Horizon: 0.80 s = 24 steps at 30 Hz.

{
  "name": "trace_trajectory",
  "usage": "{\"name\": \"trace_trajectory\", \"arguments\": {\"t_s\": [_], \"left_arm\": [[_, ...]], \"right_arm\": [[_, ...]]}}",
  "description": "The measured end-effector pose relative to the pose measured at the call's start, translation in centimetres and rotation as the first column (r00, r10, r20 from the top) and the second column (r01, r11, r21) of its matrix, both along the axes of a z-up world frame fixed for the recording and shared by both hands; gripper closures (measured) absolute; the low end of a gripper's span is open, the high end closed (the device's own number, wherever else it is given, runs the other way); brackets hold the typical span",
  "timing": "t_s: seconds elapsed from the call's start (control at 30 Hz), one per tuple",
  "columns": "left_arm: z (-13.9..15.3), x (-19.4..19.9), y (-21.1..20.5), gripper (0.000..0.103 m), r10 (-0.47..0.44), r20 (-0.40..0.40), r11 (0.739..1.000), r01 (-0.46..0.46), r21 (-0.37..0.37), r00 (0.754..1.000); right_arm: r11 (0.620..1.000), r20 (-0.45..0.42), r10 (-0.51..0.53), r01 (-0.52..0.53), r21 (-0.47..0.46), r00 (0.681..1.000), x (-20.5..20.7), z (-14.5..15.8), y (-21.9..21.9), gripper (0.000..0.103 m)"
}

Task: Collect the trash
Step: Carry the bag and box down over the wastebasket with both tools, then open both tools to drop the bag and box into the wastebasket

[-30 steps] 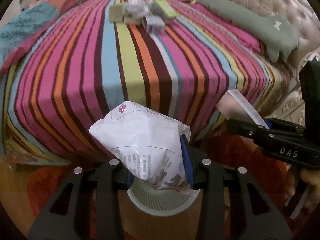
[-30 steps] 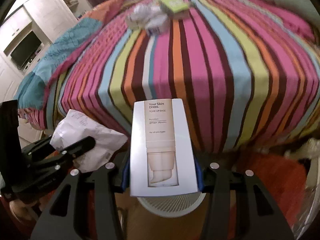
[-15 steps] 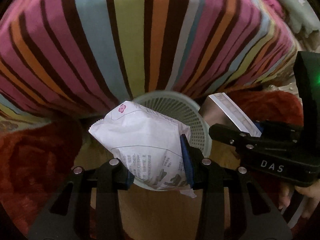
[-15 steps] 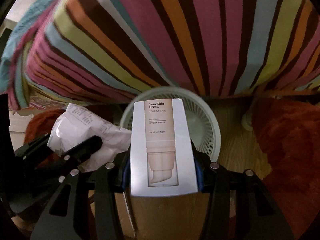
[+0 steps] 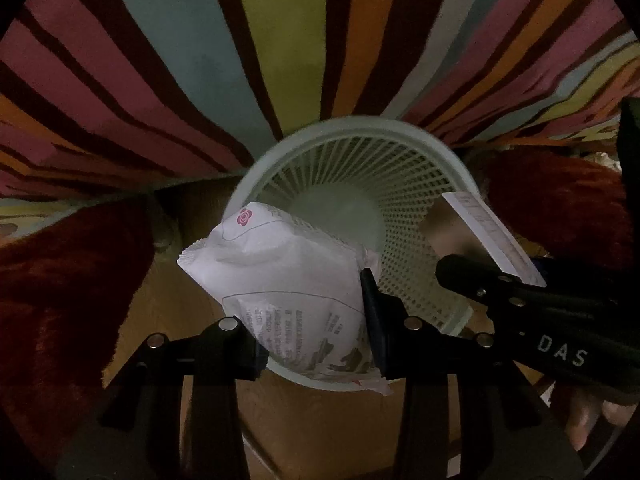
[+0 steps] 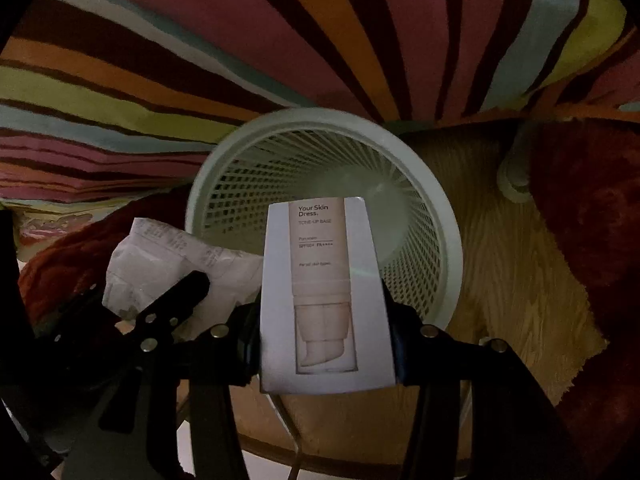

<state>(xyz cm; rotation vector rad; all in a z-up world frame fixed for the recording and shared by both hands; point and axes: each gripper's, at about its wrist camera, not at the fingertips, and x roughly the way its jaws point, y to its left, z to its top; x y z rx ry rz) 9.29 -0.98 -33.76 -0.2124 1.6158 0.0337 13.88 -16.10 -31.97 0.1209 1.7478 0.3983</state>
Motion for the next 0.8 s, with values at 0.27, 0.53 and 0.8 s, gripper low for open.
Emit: {"name": "trace_trajectory", "arguments": {"t_s": [0.27,0.53,0.8], "left_arm": [[-2.6,-0.2,1.4,0.014,0.072,-0.093,0.997,-0.074,-0.021,0.993],[-2.3,0.0,1.2,0.014,0.072,-0.100,0.996,-0.077,-0.044,0.992],[-2.8,0.1,2.2,0.014,0.123,-0.091,0.992,-0.125,-0.018,0.988]], "right_arm": [[0.992,-0.071,-0.123,0.120,-0.047,0.990,0.7,-3.0,-1.5,0.007],[0.993,-0.089,-0.109,0.104,-0.061,0.990,0.3,-3.9,-1.4,0.007],[0.986,-0.089,-0.148,0.140,-0.090,0.985,0.0,-4.1,-2.4,0.007]]}}
